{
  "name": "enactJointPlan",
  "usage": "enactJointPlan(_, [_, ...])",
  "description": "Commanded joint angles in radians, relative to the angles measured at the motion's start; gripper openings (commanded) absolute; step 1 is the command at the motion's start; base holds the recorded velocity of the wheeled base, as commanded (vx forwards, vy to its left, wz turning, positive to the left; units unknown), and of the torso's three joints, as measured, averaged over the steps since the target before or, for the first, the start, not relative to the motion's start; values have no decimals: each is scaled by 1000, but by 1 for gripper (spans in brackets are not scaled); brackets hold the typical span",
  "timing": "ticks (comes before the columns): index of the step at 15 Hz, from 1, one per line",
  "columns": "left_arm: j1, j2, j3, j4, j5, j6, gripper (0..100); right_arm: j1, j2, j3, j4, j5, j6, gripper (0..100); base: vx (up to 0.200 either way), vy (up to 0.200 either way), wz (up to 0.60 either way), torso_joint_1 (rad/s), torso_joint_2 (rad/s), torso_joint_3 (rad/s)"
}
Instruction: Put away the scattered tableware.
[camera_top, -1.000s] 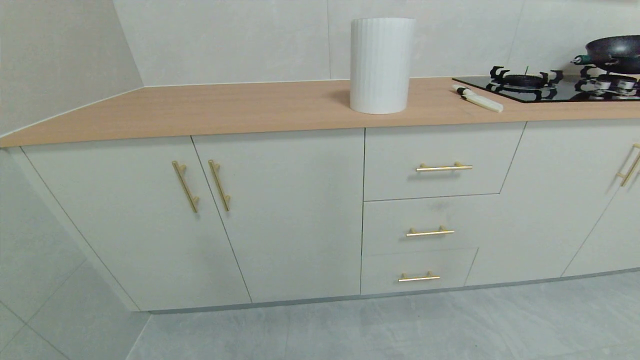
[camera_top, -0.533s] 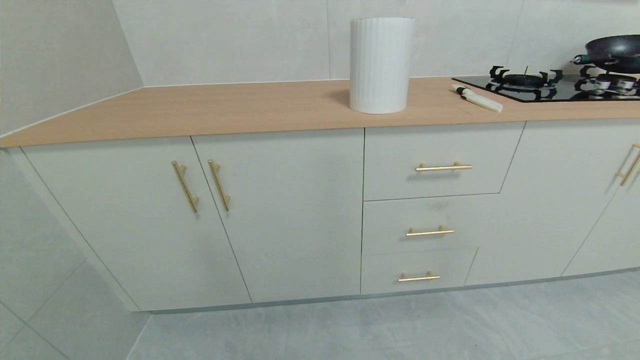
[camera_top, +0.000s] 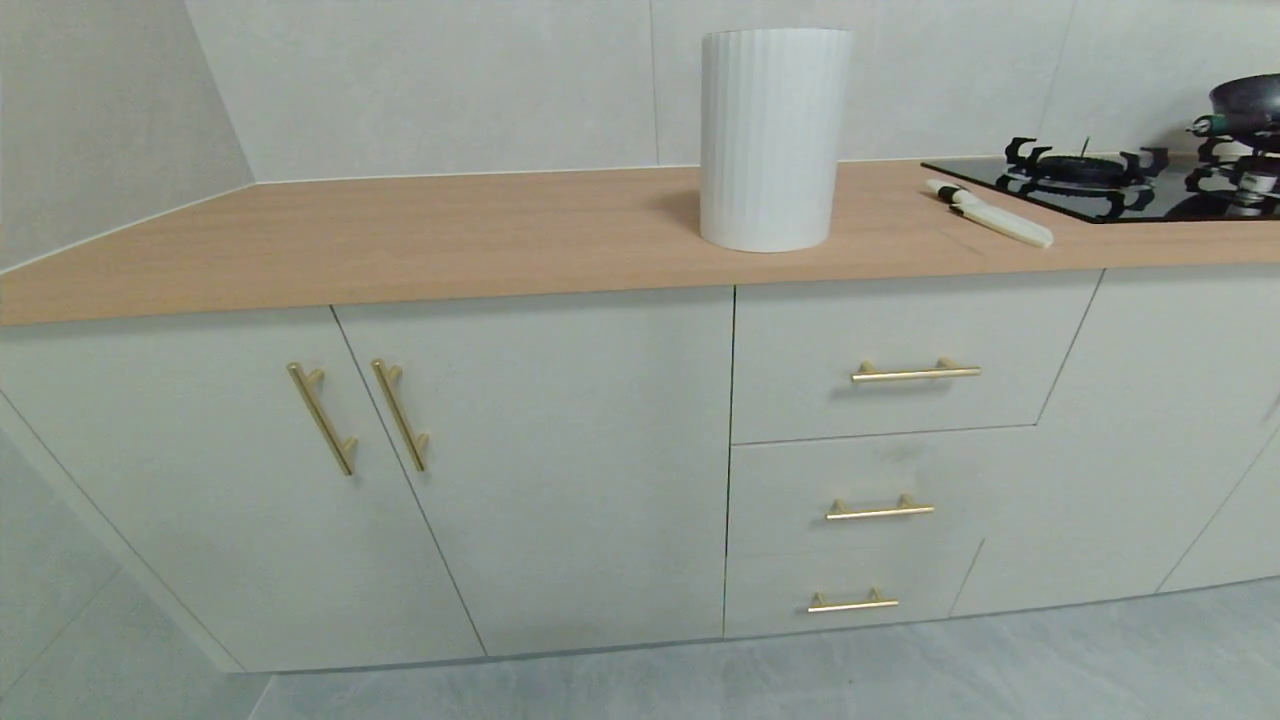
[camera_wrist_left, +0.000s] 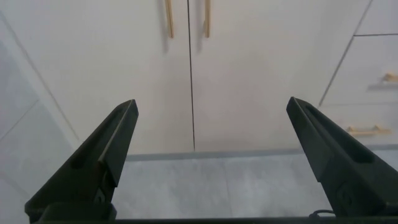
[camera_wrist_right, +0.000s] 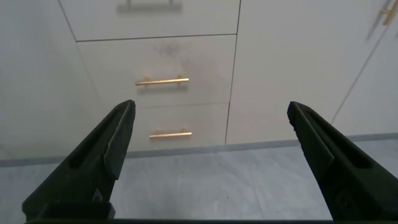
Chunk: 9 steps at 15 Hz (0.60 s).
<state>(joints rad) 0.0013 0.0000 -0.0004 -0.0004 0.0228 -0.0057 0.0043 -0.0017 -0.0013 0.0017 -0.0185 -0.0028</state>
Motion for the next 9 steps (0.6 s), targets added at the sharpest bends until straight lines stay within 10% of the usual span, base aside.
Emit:
enactJointPlan(1, [0, 0, -1, 0, 0, 0, 100, 0, 2, 1, 0, 0, 0, 100, 200, 0, 0, -2, 2, -2])
enactJointPlan(9, [0, 0, -1, 0, 0, 0, 100, 0, 2, 1, 0, 0, 0, 100, 200, 0, 0, 4, 2, 4])
